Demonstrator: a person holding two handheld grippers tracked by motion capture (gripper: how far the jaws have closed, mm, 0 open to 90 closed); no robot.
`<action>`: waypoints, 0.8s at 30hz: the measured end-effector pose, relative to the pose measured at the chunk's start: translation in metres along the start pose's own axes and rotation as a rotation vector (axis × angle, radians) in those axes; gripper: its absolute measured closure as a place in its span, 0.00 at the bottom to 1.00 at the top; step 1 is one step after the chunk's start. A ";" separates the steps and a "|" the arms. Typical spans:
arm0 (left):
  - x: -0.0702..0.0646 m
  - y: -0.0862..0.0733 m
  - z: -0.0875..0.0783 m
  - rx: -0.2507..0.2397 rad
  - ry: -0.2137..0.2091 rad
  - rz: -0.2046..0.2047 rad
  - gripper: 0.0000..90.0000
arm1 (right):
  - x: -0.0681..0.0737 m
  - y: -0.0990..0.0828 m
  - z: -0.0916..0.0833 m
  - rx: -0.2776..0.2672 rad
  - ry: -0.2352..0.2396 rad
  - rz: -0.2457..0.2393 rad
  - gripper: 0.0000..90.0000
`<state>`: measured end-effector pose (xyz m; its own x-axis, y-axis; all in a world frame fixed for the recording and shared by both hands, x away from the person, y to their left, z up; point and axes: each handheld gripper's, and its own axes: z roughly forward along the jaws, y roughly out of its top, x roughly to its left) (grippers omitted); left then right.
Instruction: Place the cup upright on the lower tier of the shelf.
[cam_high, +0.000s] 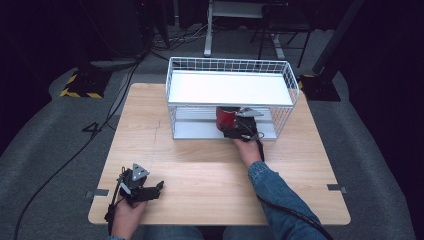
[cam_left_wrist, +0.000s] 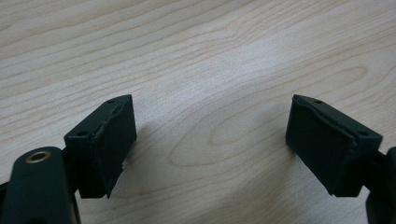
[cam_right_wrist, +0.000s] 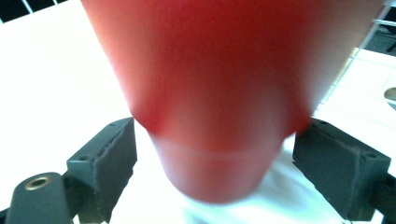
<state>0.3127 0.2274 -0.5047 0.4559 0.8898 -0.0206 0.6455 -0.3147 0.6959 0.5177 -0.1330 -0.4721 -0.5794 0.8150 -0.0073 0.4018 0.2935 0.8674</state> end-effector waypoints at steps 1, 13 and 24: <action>0.000 0.000 0.000 -0.001 0.001 -0.003 0.19 | 0.000 -0.001 -0.005 0.010 -0.001 0.008 0.16; 0.000 0.000 0.000 0.001 0.002 -0.003 0.19 | -0.010 -0.002 -0.055 0.029 0.034 -0.009 0.17; -0.001 0.000 0.000 -0.001 0.008 -0.007 0.19 | -0.029 0.000 -0.111 -0.008 0.071 -0.015 0.17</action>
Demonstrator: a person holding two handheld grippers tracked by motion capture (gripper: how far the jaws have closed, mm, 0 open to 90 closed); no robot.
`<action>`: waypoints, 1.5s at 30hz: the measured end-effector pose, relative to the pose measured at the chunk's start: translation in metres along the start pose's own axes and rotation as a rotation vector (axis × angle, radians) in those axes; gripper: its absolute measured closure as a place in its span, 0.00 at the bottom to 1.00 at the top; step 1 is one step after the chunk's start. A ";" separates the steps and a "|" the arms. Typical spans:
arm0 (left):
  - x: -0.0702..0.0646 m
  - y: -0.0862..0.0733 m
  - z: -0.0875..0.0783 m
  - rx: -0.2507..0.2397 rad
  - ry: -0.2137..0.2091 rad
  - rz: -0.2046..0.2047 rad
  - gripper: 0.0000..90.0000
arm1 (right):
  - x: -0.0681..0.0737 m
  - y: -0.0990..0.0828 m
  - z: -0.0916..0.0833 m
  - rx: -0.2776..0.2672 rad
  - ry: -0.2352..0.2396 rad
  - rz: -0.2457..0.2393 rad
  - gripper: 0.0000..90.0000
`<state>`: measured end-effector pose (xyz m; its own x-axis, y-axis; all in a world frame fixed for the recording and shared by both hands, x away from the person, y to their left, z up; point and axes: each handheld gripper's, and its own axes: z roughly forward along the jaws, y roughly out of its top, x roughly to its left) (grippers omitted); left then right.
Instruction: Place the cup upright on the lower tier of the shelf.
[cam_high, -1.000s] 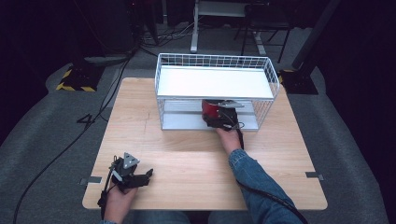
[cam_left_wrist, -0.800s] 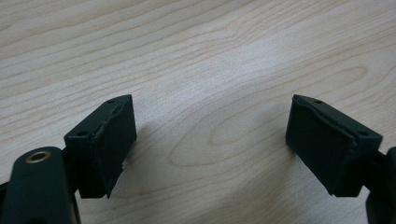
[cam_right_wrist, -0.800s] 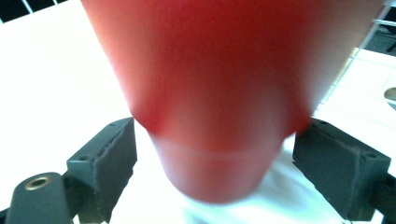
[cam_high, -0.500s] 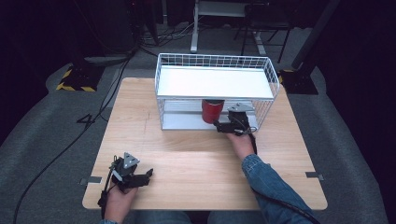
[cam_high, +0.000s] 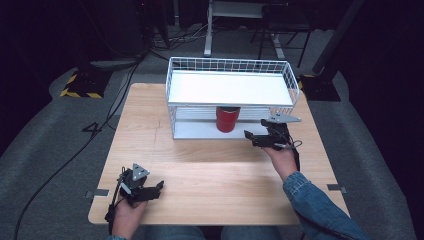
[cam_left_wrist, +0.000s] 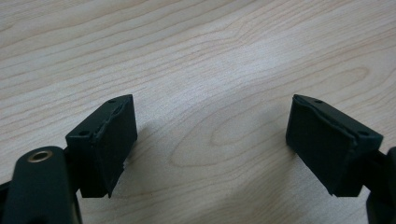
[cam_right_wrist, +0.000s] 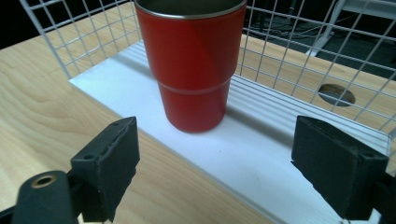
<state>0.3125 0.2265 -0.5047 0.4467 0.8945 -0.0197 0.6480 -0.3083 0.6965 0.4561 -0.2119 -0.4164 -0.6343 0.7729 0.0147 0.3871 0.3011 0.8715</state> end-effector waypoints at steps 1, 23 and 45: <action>0.000 0.000 0.000 0.000 0.000 0.000 0.19 | 0.000 0.000 -0.004 0.001 0.006 -0.002 0.17; -0.001 0.000 -0.001 0.003 -0.002 0.001 0.19 | -0.001 -0.043 -0.101 0.047 0.053 -0.065 0.17; -0.001 0.000 0.000 0.002 -0.006 0.000 0.18 | -0.012 -0.111 -0.130 0.089 0.025 -0.006 0.18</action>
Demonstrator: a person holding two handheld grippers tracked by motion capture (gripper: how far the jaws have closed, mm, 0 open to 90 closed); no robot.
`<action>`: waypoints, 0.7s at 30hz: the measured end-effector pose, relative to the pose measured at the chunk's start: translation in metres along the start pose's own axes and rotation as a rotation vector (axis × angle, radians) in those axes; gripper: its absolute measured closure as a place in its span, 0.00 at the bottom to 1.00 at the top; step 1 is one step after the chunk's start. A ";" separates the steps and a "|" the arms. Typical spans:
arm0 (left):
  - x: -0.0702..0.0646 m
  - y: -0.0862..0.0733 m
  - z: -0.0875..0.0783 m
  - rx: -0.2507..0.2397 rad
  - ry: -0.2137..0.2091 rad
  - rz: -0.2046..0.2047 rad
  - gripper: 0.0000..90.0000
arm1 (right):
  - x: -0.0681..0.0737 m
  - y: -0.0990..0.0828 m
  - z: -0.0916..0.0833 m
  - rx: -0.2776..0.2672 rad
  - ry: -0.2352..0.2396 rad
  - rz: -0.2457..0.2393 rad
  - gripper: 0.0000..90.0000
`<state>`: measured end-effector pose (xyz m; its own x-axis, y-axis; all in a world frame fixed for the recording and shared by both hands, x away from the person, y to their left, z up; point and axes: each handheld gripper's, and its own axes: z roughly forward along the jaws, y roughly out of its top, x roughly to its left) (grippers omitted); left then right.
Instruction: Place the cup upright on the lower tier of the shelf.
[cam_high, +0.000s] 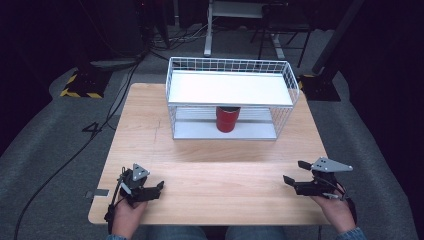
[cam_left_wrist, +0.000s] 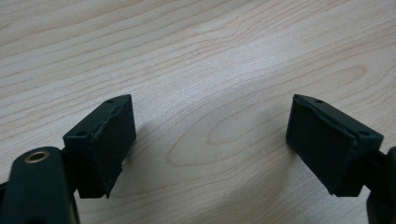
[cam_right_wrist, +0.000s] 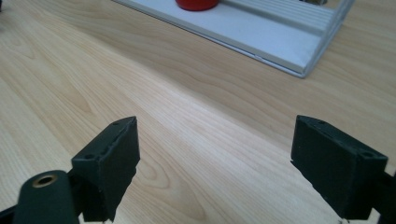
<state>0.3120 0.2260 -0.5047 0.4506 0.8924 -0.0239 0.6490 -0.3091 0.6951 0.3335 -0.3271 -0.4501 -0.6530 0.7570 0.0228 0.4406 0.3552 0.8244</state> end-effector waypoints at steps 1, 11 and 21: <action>0.000 0.000 0.000 0.001 0.000 0.002 0.18 | -0.001 -0.003 0.000 -0.002 -0.006 0.004 0.18; 0.000 0.000 0.000 0.002 -0.001 0.003 0.18 | -0.019 -0.037 0.013 0.062 -0.059 0.035 0.18; 0.000 0.000 0.000 0.000 -0.005 0.006 0.18 | -0.023 -0.047 0.020 0.118 -0.067 0.022 0.18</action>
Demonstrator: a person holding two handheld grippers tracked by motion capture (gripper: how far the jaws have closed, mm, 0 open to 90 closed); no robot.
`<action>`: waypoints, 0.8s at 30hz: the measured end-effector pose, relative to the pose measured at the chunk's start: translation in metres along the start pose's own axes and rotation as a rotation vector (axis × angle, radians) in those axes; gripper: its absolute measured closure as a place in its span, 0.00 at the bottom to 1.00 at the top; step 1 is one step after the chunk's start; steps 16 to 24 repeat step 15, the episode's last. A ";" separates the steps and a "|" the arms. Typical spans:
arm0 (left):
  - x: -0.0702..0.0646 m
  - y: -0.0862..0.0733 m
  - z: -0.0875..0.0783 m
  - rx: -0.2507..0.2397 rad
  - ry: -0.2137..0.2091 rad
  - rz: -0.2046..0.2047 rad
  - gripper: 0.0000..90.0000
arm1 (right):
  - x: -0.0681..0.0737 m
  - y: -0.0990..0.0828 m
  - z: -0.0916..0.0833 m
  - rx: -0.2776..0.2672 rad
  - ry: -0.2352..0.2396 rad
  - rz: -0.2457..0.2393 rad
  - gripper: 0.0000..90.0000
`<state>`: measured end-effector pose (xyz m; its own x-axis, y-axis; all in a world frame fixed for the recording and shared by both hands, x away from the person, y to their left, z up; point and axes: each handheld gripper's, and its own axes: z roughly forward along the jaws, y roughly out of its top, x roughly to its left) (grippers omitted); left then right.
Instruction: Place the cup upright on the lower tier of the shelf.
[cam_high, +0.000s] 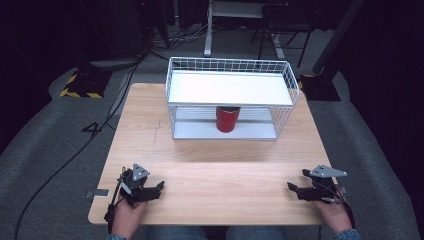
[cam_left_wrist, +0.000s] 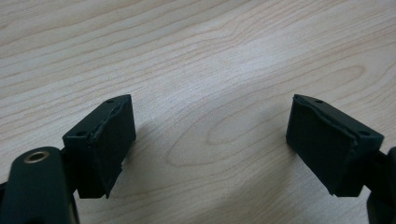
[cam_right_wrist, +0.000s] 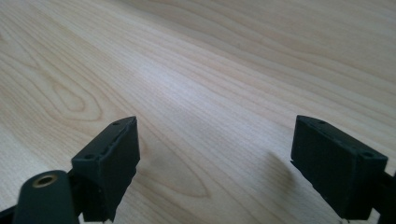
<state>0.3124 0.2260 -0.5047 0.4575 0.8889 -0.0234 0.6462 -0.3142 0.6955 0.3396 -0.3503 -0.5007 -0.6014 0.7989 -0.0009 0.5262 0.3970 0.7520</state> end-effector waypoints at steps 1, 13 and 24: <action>0.000 0.000 0.000 0.000 0.000 0.000 0.18 | 0.000 0.000 0.001 0.006 0.005 -0.003 0.18; 0.000 0.001 0.001 0.001 0.000 0.001 0.18 | 0.000 -0.002 0.004 0.029 0.003 -0.009 0.16; 0.000 0.001 0.001 0.001 0.000 0.001 0.18 | 0.000 -0.002 0.004 0.029 0.002 -0.009 0.16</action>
